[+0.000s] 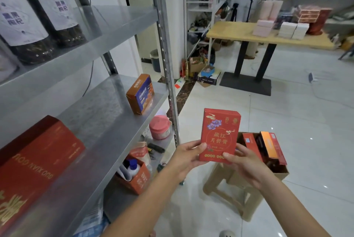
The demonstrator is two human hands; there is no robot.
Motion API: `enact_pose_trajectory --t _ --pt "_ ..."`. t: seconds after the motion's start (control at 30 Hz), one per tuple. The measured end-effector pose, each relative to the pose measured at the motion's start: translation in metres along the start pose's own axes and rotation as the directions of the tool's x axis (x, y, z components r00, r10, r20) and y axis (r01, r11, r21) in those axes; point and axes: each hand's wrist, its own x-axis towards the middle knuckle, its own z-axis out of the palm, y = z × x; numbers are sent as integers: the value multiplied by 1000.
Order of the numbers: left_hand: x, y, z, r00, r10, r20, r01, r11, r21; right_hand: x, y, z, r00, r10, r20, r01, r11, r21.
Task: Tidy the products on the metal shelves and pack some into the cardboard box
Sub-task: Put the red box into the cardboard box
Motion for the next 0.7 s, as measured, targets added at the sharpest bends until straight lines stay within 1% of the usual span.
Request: enact_pose_trajectory --t 0.13,0.17,0.23,0.37,0.43,0.5,0.6,0.67,0.7 --pt "12 -9 13 999 -49 15 48 999 12 -2 -1 -24 998 -28 -58 13 969 -248" --pt "16 -11 17 998 -62 17 61 998 23 -3 -3 -30 997 -46 -64 26 959 -282" --pt "26 -15 24 995 -95 12 93 993 71 -1 -8 -43 993 -94 -77 69 956 -284" --pt "48 -22 42 986 -166 29 159 973 170 5 -31 -73 963 -235 -134 201 953 -227" --pt "62 -23 53 977 -209 33 197 955 222 10 -42 -93 950 -280 -137 240 939 -248" --pt "77 -25 66 966 -258 24 244 936 254 17 -49 -111 951 -281 -131 234 926 -296" --pt "100 -33 85 952 -305 -34 304 927 219 31 -52 -134 949 -240 -206 184 949 -257" --pt "117 -41 97 945 -315 -86 325 936 134 42 -52 -149 938 -211 -275 155 965 -210" --pt "126 -47 102 939 -322 -119 331 941 63 47 -51 -157 930 -195 -311 145 974 -174"
